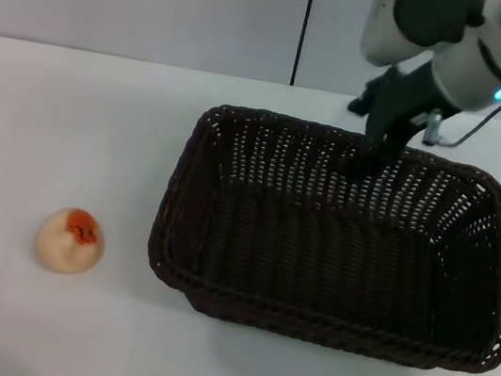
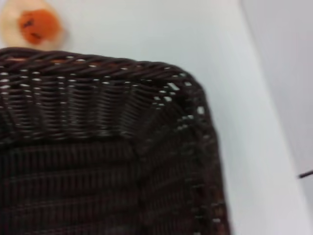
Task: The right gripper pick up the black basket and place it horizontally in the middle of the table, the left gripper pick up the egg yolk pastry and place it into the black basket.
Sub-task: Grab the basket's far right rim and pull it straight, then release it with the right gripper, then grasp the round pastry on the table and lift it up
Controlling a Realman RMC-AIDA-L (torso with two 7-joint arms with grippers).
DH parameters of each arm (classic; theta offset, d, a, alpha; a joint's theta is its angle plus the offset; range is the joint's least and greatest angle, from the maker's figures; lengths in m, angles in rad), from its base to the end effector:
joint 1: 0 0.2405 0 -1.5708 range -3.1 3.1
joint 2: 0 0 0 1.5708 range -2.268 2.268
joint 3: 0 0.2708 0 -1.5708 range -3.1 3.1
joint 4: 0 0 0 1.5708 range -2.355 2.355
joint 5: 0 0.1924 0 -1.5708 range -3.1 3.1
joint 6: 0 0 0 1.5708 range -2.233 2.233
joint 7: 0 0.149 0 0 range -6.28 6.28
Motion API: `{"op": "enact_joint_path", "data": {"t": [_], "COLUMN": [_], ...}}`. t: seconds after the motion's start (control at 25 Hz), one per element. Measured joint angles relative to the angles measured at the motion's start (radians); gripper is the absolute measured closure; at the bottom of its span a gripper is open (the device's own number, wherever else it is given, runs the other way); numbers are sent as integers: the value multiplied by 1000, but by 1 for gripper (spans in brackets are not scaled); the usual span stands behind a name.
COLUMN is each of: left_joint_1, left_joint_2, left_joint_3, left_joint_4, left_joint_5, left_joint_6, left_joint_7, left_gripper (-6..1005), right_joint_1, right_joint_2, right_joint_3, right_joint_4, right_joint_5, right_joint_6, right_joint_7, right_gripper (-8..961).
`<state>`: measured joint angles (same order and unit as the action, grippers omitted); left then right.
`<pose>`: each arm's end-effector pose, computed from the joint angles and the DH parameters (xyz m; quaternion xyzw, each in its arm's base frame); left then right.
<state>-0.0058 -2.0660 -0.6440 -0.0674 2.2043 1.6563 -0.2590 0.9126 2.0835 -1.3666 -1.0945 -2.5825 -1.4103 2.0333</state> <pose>-0.3861 0.1578 0.0224 -0.6398 -0.2320 -0.3228 0.6577 0.1245 0.4029 -0.0380 -0.9722 0.0032 -0.1899 0.1371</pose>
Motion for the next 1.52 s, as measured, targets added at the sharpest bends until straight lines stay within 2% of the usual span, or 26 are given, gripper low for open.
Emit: {"op": "enact_joint_path", "data": {"t": [0.08,0.12,0.16,0.32,0.4,0.48,0.6,0.76,0.88,1.04,1.24,1.52], "left_joint_1": [1,1,1,-5,-11,-18,-27,-45,-75,-95,-123,-146], "left_joint_2": [3,3,4,6,7,6,4,2,1,0,-2,-1], "left_joint_3": [20,26,47,186,270,314,359,420,464,485,507,517], "left_joint_4": [9,13,25,94,121,137,144,142,135,128,118,109], "left_joint_5": [2,3,4,4,5,5,5,5,5,5,5,5], "left_joint_6": [4,7,16,54,58,57,51,34,-42,-74,-165,-250], "left_joint_7": [0,0,-1,-4,-27,-53,-71,-76,-92,-95,-95,-95], "left_gripper": [620,618,615,604,598,592,584,514,461,391,170,168], "right_joint_1": [-69,-69,-98,-256,-369,-472,-597,-738,-816,-886,-903,-895], "right_joint_2": [-2,-2,-2,-2,3,7,8,8,2,1,0,2], "right_joint_3": [-6,-6,-2,12,18,38,94,175,196,200,203,206], "right_joint_4": [-157,-157,-217,-448,-550,-617,-643,-572,-452,-244,-27,214], "right_joint_5": [-22,-22,-22,30,107,216,445,840,1132,1493,1714,1881], "right_joint_6": [-8,-8,-12,4,52,111,169,165,122,0,-132,-202], "right_joint_7": [37,37,50,97,101,100,59,-117,-308,-600,-741,-839], "right_gripper": [128,121,113,113,113,113,113,113,113,113,113,113]}}
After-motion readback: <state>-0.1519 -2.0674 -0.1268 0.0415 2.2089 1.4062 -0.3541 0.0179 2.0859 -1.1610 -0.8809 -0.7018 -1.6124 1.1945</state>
